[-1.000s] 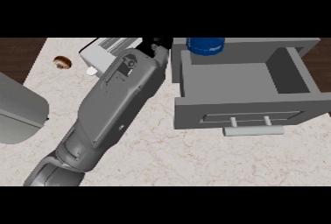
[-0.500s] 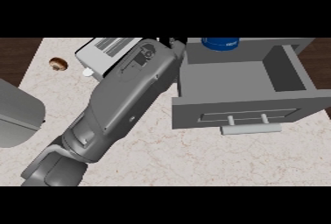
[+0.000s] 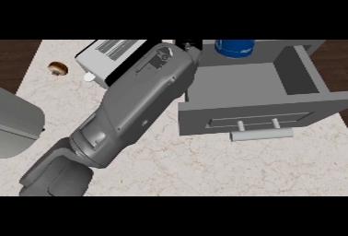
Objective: Pick up the can, place it into the drawer and close the drawer
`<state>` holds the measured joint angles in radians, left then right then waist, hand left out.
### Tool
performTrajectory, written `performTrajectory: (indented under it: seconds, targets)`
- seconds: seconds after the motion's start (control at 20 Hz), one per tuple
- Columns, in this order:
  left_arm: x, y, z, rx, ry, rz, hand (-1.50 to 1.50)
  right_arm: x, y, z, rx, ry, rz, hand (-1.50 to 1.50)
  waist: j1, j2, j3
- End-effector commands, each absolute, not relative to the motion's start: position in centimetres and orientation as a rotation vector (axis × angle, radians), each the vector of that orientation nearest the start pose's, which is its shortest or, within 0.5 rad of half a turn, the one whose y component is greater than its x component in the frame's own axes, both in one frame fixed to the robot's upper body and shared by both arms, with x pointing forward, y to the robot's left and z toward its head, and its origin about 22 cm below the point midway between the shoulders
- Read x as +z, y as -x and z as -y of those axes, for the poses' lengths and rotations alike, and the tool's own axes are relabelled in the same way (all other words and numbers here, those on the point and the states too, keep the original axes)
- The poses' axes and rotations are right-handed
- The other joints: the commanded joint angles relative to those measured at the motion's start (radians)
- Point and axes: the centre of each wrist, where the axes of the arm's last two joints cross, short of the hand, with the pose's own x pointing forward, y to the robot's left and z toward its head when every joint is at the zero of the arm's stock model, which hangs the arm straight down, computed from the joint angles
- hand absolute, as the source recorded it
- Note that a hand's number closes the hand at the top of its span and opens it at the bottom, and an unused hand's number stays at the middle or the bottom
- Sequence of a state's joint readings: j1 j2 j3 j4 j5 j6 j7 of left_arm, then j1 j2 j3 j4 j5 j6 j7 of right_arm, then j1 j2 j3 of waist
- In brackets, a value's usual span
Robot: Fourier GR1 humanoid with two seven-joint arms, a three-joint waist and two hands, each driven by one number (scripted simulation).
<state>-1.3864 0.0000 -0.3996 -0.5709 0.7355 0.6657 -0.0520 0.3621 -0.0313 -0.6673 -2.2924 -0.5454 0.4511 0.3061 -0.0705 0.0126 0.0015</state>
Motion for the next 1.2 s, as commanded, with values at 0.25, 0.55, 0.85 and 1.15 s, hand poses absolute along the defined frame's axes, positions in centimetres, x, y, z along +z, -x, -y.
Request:
performTrajectory:
  seconds: [0.25, 0.55, 0.85, 1.15]
  targets:
    - [18.9, -42.2, 1.6, 0.002, 0.024, 1.635, 1.5, 13.0, -9.5, 35.6, -0.115, 0.128, 1.803, -1.5, -0.004, 0.005, 0.0]
    - [14.6, -41.7, 0.3, 0.039, -0.045, 1.638, -1.5, 12.4, -8.3, 35.9, -0.107, 0.117, 1.796, -1.5, -0.02, 0.003, 0.001]
    - [17.0, -41.4, 1.9, 0.065, -0.046, 1.635, -1.5, 13.0, -9.2, 35.3, -0.088, 0.121, 1.803, -1.5, -0.013, 0.002, 0.0]
    - [16.9, -42.2, 1.2, 0.087, -0.036, 1.633, -1.5, 12.4, -9.7, 34.5, -0.1, 0.093, 1.823, -1.5, -0.016, 0.008, 0.001]
